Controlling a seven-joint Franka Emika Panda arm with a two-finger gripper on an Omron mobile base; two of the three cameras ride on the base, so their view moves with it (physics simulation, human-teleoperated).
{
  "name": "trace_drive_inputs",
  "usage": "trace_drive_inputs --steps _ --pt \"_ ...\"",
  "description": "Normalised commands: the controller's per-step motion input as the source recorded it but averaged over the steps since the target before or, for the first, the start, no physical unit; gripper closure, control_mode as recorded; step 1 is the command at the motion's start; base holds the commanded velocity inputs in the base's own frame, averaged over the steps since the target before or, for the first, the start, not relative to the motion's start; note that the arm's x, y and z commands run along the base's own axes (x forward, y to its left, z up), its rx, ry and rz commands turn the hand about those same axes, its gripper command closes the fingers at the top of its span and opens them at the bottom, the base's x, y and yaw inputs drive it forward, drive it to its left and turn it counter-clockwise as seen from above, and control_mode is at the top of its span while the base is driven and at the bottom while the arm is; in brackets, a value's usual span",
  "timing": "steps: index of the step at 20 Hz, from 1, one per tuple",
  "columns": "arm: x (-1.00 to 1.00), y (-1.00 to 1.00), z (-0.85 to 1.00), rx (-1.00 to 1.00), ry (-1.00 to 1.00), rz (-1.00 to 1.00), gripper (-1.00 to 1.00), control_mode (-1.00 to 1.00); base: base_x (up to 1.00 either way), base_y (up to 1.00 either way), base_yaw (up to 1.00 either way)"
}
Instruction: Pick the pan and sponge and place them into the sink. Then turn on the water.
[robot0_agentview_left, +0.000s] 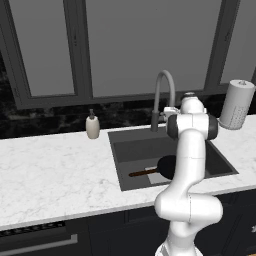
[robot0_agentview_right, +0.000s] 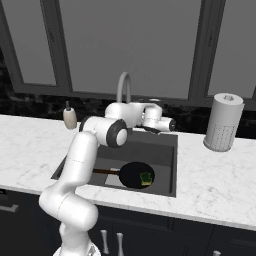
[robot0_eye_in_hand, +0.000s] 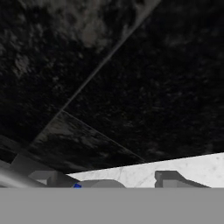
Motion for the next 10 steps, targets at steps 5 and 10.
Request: trace_drive_inputs --steps 5,10 --pt "0.02 0.0 0.0 0.0 0.0 0.0 1.0 -1.0 0.0 0.0 0.0" --pt "0.0 0.0 -0.02 0.01 0.0 -0.01 1.0 -1.0 0.0 0.0 0.0"
